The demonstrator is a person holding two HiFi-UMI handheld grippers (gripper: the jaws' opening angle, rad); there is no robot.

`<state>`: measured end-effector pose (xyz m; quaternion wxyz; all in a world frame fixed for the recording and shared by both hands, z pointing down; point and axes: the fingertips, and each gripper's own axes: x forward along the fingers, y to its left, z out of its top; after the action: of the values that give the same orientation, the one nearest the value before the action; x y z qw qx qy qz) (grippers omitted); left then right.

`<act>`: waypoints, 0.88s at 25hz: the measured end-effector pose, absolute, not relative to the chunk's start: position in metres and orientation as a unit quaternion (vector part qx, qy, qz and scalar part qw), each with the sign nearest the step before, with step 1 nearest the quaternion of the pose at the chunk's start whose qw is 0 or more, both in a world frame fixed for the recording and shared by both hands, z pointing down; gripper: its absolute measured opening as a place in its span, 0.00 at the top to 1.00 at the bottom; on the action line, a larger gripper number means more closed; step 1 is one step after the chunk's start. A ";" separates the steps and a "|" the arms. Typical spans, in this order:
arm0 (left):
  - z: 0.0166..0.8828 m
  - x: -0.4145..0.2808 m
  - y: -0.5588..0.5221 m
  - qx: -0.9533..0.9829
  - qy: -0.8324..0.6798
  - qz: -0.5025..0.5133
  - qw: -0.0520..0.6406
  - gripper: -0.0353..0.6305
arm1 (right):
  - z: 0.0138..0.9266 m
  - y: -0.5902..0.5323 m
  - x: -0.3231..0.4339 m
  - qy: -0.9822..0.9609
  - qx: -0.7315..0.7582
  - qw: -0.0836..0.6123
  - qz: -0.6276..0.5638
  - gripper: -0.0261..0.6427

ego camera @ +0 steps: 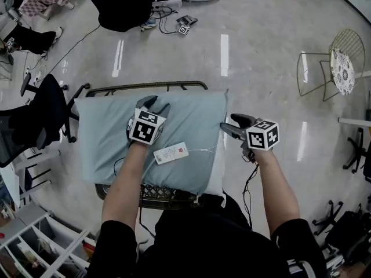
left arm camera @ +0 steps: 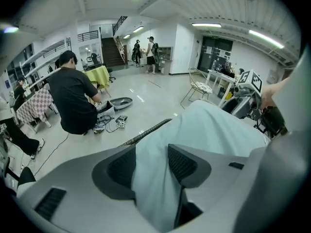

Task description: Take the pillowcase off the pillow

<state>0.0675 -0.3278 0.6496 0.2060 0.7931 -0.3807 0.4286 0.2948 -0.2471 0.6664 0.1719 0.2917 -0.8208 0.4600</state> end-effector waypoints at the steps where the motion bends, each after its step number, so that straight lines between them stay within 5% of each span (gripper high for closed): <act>1: 0.651 0.067 -0.329 0.792 -0.380 0.429 0.209 0.64 | 0.669 -0.249 0.297 -0.821 0.287 0.171 0.463 0.54; 9: 0.665 0.067 -0.322 0.781 -0.355 0.468 0.211 0.73 | 0.673 -0.256 0.234 -0.850 0.206 0.183 0.448 0.56; 15: 0.655 0.057 -0.321 0.766 -0.363 0.514 0.132 0.93 | 0.650 -0.247 0.243 -0.868 0.208 0.152 0.425 0.89; 22: 0.618 0.046 -0.311 0.773 -0.373 0.501 0.110 0.94 | 0.610 -0.220 0.262 -0.878 0.177 0.094 0.435 0.91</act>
<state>0.0459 -0.3113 0.6180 0.1097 0.7731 -0.3729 0.5013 0.2623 -0.2195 0.6103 0.0938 0.1771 -0.8778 0.4351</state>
